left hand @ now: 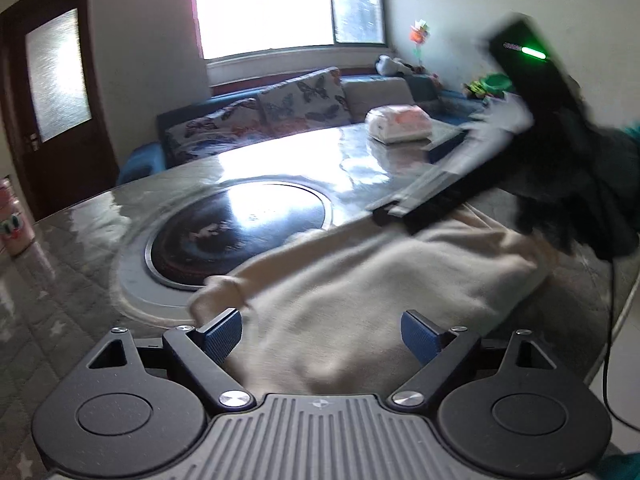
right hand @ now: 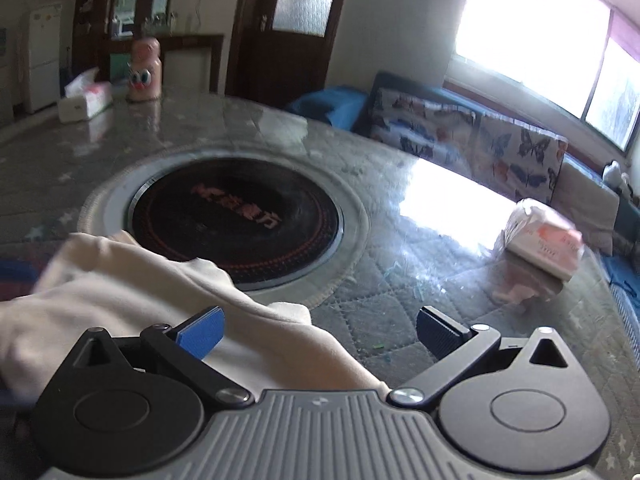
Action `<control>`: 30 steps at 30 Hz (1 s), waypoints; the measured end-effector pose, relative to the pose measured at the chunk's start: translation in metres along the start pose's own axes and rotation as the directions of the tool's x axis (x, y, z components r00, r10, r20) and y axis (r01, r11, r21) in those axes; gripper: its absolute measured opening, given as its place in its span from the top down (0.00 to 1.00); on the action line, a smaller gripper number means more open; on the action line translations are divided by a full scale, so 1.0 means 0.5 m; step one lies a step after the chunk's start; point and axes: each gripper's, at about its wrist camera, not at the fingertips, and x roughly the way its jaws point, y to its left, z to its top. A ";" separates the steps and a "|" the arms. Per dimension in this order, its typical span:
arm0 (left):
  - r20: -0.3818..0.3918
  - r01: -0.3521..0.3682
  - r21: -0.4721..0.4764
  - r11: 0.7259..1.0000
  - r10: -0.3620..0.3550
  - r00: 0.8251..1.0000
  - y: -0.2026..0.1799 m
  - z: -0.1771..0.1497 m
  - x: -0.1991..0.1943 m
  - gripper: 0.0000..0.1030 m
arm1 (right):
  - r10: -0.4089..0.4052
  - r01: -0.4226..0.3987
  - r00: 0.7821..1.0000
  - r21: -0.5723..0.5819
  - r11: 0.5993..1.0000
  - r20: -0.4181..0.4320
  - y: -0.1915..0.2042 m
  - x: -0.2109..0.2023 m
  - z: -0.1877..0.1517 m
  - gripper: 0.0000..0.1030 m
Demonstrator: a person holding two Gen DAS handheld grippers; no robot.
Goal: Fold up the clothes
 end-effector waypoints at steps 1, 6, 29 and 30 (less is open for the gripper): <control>0.000 -0.017 -0.020 1.000 0.017 1.000 0.011 0.000 -0.003 0.14 | 0.002 -0.002 1.000 -0.003 1.000 0.009 0.003 -0.009 -0.003 0.00; -0.018 -0.083 -0.113 0.990 0.081 0.997 0.060 -0.005 -0.008 0.15 | 0.041 -0.039 0.998 -0.035 0.999 0.057 0.038 -0.078 -0.038 0.00; -0.083 -0.110 -0.327 0.938 0.088 0.993 0.194 -0.022 -0.009 0.31 | 0.211 -0.197 0.977 -0.222 0.955 0.041 0.188 -0.139 -0.074 0.02; -0.087 -0.106 -0.343 0.933 0.081 0.993 0.202 -0.020 -0.007 0.33 | 0.227 -0.213 0.973 -0.241 0.947 0.035 0.201 -0.137 -0.071 0.03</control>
